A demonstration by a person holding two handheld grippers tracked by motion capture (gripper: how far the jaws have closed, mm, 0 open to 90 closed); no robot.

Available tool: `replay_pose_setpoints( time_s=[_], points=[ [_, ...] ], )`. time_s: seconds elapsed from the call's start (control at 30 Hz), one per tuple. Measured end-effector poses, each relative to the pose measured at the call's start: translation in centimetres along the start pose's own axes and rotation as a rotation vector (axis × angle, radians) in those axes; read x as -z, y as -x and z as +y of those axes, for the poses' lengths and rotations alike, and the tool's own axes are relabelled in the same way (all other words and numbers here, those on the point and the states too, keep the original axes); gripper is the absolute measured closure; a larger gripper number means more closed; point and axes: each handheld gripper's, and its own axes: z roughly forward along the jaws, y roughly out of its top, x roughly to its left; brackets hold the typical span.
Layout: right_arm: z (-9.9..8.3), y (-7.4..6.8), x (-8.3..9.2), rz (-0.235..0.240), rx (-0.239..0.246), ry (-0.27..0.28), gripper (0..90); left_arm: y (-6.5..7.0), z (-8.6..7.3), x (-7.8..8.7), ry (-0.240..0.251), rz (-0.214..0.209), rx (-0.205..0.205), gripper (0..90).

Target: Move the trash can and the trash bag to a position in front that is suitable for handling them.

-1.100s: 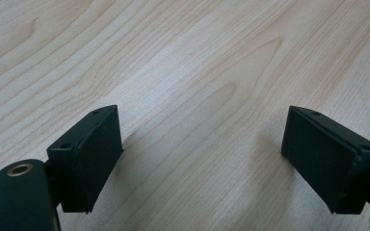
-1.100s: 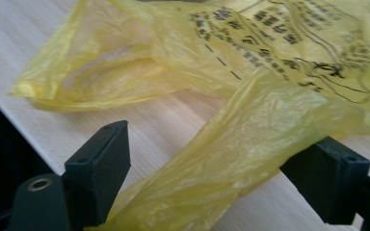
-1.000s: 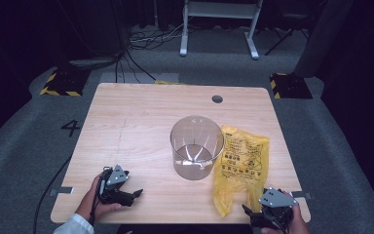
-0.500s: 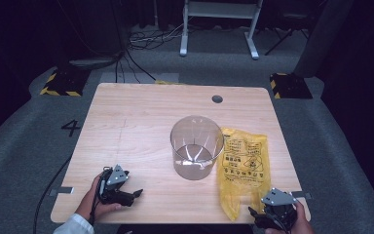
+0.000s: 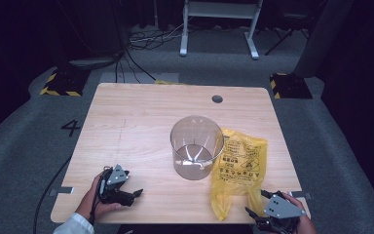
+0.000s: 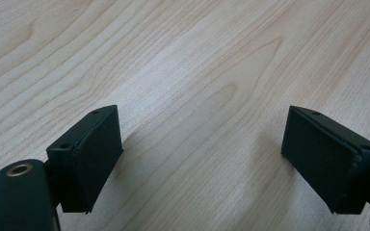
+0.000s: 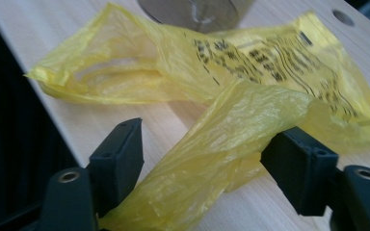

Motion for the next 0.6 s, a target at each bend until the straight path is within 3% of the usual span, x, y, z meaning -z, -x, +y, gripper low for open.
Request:
replay_pose_setpoints(
  time_s=[0.1, 0.17, 0.3, 0.33, 0.43, 0.53, 0.6],
  points=[
    [0.3, 0.7, 0.8, 0.05, -0.03, 0.066, 26.3, 0.0, 0.0, 0.0, 0.0, -0.001, 0.0, 13.8],
    [0.5, 0.7, 1.1, 0.057, -0.025, 0.08, 25.2, 0.0, 0.0, 0.0, 0.0, -0.001, 0.0, 13.9],
    [1.4, 0.7, 2.1, 0.095, -0.044, 0.173, 22.9, 0.0, 0.0, 0.1, -0.001, 0.008, -0.002, 14.0],
    [1.8, 0.5, 1.9, 0.053, -0.037, 0.151, 22.3, 0.1, -0.1, 0.1, -0.001, 0.007, 0.001, 14.0],
    [2.0, 0.4, 1.7, 0.038, 0.002, 0.122, 21.6, 0.1, -0.1, 0.1, -0.001, 0.008, 0.007, 14.1],
    [2.6, 0.6, 2.1, 0.069, -0.029, 0.186, 22.5, 0.1, -0.1, 0.1, 0.0, 0.009, 0.007, 14.0],
    [2.8, 0.7, 2.2, 0.062, -0.038, 0.195, 22.5, 0.1, -0.1, 0.1, 0.001, 0.01, 0.006, 14.1]
  ],
)
